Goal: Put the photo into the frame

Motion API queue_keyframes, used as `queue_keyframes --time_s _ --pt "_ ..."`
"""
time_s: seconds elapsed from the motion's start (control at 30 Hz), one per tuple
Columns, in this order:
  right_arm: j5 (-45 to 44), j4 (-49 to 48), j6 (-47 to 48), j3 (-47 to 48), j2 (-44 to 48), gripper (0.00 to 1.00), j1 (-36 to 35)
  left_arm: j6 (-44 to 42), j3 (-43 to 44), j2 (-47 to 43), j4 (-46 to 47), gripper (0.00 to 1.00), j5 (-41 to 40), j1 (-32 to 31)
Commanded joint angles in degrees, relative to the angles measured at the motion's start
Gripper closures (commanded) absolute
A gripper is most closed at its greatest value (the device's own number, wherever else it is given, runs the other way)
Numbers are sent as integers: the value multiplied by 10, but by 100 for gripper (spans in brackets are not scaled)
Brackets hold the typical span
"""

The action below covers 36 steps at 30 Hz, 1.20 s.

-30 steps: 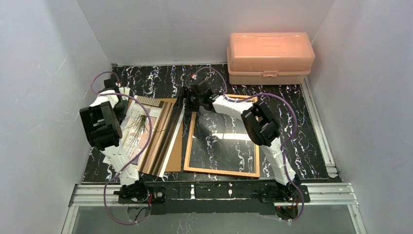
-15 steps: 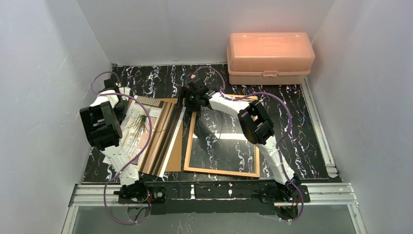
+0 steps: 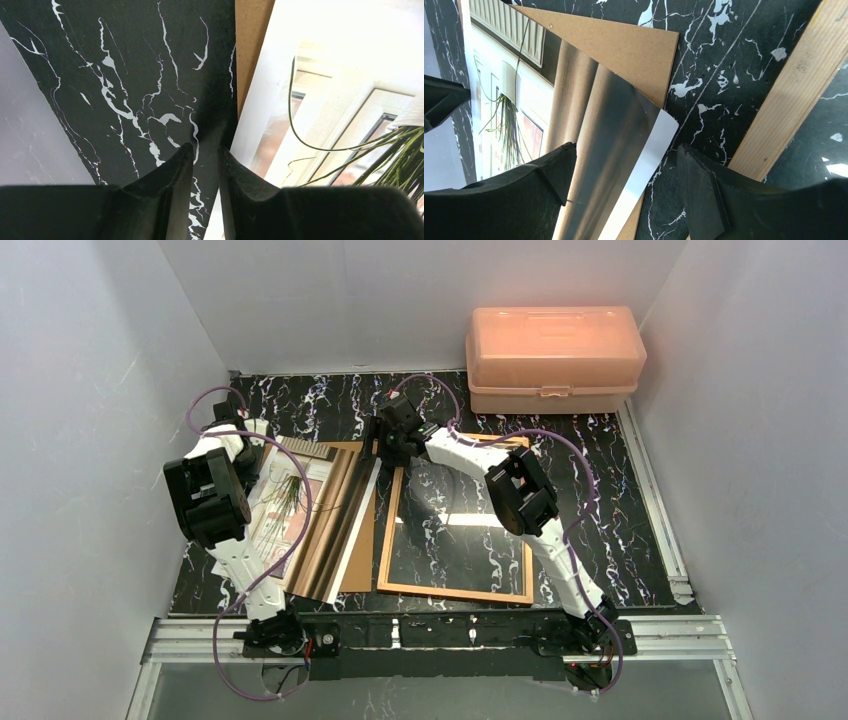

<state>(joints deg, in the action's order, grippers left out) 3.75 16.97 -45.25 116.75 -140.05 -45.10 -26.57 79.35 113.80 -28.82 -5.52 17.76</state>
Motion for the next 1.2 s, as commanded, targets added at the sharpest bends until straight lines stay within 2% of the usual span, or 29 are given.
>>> queue_keyframes --time_s 0.0,0.37,0.6,0.8,1.03,1.17 --pt "-30 23 -2 18 -28 19 3 10 -18 29 -60 76 53 -7" --pt "-13 -22 -27 -3 -26 20 2 8 -13 32 -63 77 52 -7" --pt "59 -134 -55 -55 -8 22 4 7 -14 32 -63 78 51 -7" --pt "80 -209 -65 -103 24 24 6 5 -17 30 -63 78 51 -7" --pt "62 -209 -55 -130 63 27 5 3 -15 29 -65 78 50 -7" --pt "47 -191 -41 -137 79 34 4 4 -14 27 -67 79 51 -7"
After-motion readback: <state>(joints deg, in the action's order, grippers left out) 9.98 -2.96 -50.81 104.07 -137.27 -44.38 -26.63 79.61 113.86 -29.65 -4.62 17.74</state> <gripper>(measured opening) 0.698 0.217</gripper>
